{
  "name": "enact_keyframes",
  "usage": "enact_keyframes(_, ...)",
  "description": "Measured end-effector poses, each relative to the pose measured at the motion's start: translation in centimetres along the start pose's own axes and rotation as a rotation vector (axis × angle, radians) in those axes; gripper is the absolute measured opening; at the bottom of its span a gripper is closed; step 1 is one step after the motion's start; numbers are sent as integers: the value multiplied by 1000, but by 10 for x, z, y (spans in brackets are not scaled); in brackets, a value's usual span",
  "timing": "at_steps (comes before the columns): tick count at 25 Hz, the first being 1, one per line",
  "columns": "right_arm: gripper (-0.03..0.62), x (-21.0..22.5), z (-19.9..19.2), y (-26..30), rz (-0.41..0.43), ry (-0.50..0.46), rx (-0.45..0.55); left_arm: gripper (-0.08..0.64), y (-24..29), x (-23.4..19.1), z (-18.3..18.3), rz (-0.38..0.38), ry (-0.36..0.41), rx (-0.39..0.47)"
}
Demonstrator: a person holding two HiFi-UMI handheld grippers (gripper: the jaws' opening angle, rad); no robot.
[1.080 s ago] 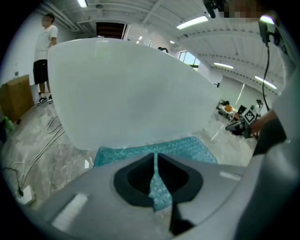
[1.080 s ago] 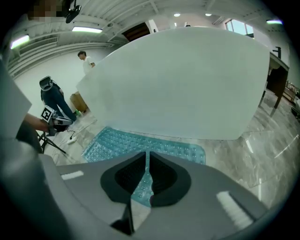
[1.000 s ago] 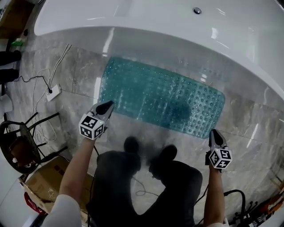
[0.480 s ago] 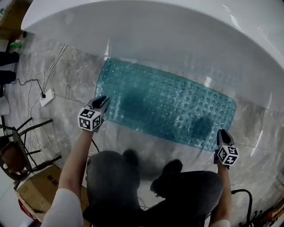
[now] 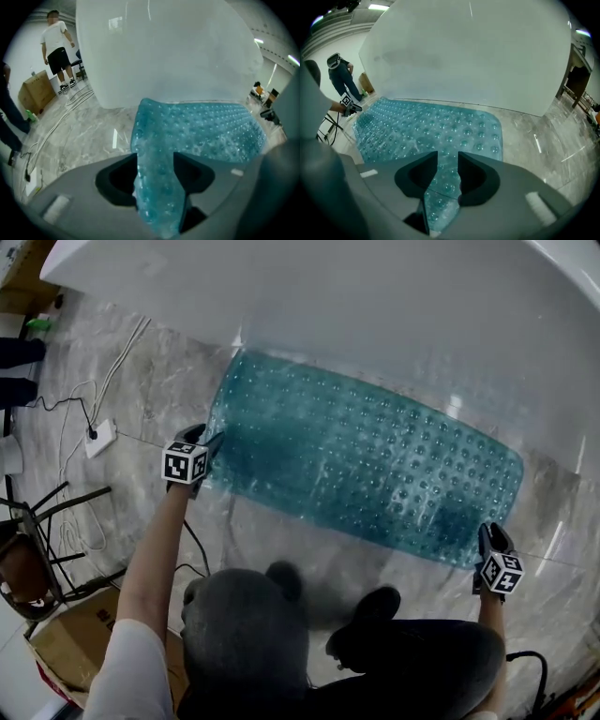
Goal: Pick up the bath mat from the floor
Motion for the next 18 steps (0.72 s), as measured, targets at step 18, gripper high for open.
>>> enact_keyframes(18,234,36,-24,19,-38,3,-21,307,69,-17,-16,-90,-73,-143)
Point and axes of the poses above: the fingertips, and each gripper's own axes: y forward along the fingers, x to its right, z out of its top, the point moved 8 cm from there along -y, backward along the fingers, and after that the axes turned 15 degrees about y, right-handed, at the moved point
